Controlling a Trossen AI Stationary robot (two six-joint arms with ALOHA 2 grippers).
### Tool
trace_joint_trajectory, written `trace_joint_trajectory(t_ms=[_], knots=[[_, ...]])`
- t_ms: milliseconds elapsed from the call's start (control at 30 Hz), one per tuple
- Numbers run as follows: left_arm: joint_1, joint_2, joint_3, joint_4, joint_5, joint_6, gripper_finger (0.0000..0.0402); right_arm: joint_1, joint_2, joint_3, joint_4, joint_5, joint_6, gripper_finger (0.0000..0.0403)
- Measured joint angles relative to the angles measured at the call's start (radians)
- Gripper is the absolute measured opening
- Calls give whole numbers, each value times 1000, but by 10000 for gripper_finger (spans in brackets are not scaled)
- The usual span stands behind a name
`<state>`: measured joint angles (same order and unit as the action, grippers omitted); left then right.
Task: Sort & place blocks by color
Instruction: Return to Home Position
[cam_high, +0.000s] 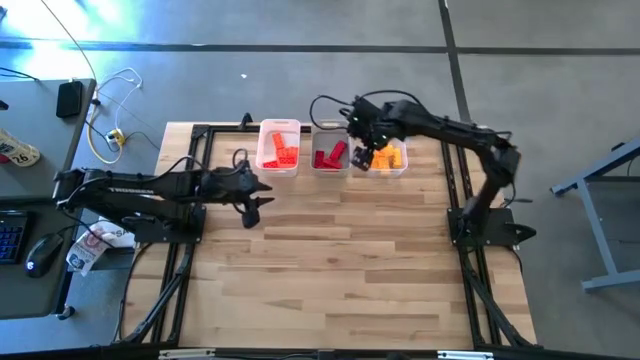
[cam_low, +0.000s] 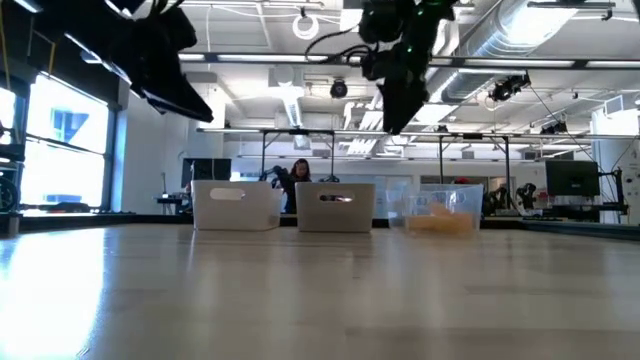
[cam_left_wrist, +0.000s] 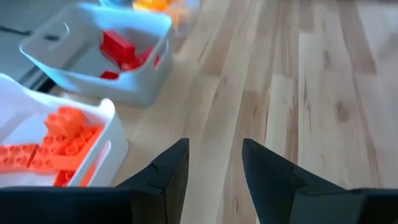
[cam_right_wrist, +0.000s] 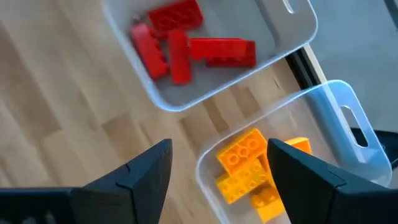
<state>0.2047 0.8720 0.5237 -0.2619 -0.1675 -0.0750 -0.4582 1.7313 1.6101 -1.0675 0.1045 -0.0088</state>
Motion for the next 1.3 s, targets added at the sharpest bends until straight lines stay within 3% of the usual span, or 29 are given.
trace_joint_trajectory(t_ms=[233,633,1300], knots=[[5,-103,-126,212,-1,21,136,65,-262,-279,210,0,14,250],[5,-240,-325,423,-1,15,136,157,-701,-718,490,0,111,250],[4,-398,-515,577,-18,34,136,219,-1210,-1172,747,6,213,250]])
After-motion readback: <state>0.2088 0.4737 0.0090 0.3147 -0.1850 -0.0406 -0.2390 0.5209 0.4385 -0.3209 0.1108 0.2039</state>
